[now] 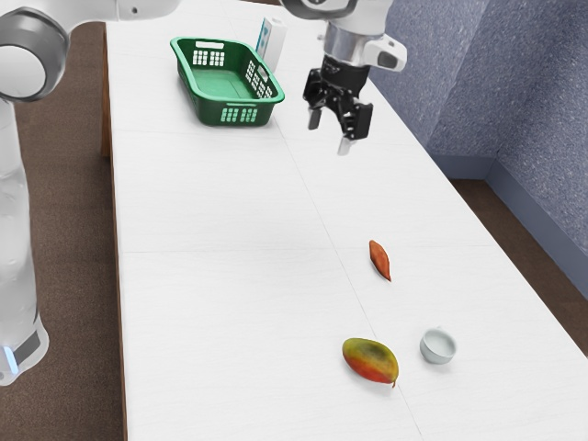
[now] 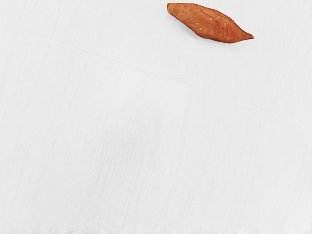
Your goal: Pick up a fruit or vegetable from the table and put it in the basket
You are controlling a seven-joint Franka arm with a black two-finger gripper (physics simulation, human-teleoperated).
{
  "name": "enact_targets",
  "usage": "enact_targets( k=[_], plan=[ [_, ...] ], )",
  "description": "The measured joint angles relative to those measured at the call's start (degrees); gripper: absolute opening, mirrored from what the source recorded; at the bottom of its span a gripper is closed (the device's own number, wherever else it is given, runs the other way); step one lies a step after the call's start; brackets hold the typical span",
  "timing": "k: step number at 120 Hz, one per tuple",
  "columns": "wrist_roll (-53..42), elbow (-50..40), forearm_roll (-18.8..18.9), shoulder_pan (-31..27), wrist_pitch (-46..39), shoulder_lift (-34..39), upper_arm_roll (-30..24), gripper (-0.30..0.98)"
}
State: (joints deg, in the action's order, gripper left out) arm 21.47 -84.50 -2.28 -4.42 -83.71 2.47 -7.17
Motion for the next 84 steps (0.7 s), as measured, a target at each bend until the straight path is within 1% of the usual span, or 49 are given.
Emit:
enact_targets(
  k=[27, 35, 41, 51, 63, 70, 78, 84],
  plan=[
    [11.5, -0.7, -1.6, 2.7, 0.8, -0.2, 0.1, 0.69],
    [14.4, -1.7, -1.6, 3.2, 1.5, 0.6, 0.2, 0.69],
    [16.3, -2.4, -1.6, 4.7, 2.1, 0.8, 1.0, 0.69],
    [16.4, -1.8, -0.6, 6.8, 1.3, -1.4, 1.3, 0.69],
    [14.7, 3.8, 0.3, 8.2, -0.9, -7.4, -0.2, 0.69],
    [13.8, 6.2, 0.6, 11.0, -2.4, -10.3, -0.5, 0.69],
    [12.4, 6.7, 0.8, 14.8, -4.8, -12.0, -0.6, 0.69],
    [10.5, 6.9, 0.8, 15.7, -6.5, -13.2, -0.6, 0.69]
  ],
)
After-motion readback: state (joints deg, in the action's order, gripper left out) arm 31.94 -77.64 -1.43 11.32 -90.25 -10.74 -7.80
